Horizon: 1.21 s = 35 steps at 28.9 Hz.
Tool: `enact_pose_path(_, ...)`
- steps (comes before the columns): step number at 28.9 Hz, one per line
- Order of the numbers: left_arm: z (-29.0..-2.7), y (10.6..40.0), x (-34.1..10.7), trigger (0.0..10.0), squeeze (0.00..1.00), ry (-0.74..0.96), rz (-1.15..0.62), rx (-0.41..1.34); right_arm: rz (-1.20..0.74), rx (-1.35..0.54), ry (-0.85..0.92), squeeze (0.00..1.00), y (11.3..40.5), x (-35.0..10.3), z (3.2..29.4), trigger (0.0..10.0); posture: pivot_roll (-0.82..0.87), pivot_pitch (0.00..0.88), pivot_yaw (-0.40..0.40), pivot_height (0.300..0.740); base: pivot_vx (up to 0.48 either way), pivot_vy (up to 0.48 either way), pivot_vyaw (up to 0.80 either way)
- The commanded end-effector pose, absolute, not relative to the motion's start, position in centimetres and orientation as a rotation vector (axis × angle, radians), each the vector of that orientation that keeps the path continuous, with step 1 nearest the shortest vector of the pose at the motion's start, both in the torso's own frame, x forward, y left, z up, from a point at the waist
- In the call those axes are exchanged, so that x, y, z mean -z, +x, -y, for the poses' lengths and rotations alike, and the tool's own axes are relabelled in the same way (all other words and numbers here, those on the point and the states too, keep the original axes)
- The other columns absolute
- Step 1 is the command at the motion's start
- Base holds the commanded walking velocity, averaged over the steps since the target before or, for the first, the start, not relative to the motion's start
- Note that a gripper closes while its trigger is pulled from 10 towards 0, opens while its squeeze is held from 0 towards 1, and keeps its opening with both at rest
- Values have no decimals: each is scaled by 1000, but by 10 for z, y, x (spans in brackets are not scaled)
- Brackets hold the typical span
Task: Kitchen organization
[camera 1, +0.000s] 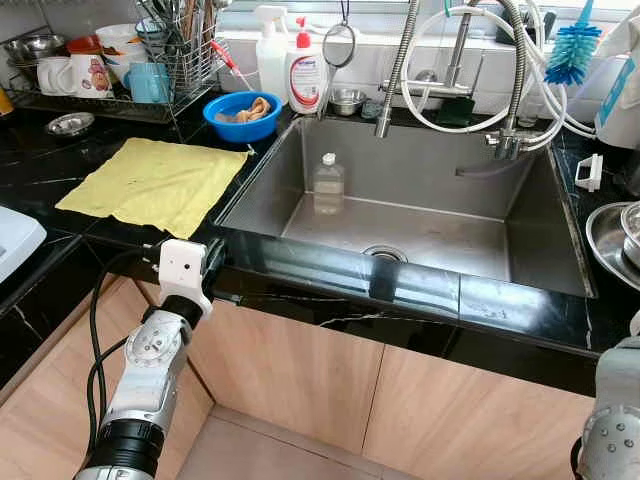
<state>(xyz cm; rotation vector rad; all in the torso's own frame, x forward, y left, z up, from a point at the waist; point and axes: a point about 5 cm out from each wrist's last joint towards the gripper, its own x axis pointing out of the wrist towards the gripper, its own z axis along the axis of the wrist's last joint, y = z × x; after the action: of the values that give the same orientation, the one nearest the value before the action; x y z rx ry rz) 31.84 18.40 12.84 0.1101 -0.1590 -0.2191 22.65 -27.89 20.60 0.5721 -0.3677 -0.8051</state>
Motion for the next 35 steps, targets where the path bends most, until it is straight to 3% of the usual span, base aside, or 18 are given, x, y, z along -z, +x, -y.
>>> enact_pose_path(1,-187,319,-129,10000,0,122,158,212,426,808,584,0,223,-217,282,10000,-36,0,43,740,0,0,0)
enact_pose_path(12,-187,319,-129,10000,0,124,157,216,510,864,577,0,214,-229,297,10000,-36,0,46,740,0,0,0)
enact_pose_path(27,-188,319,-129,10000,0,127,157,217,469,954,567,0,207,-218,311,10000,-35,0,49,740,0,0,0)
enact_pose_path(31,-187,319,-129,10000,0,128,159,217,487,861,559,0,215,-225,304,10000,-36,0,51,740,0,0,0)
enact_pose_path(35,-187,319,-129,10000,0,129,159,220,461,658,417,0,231,-237,278,10000,-36,0,50,740,0,0,0)
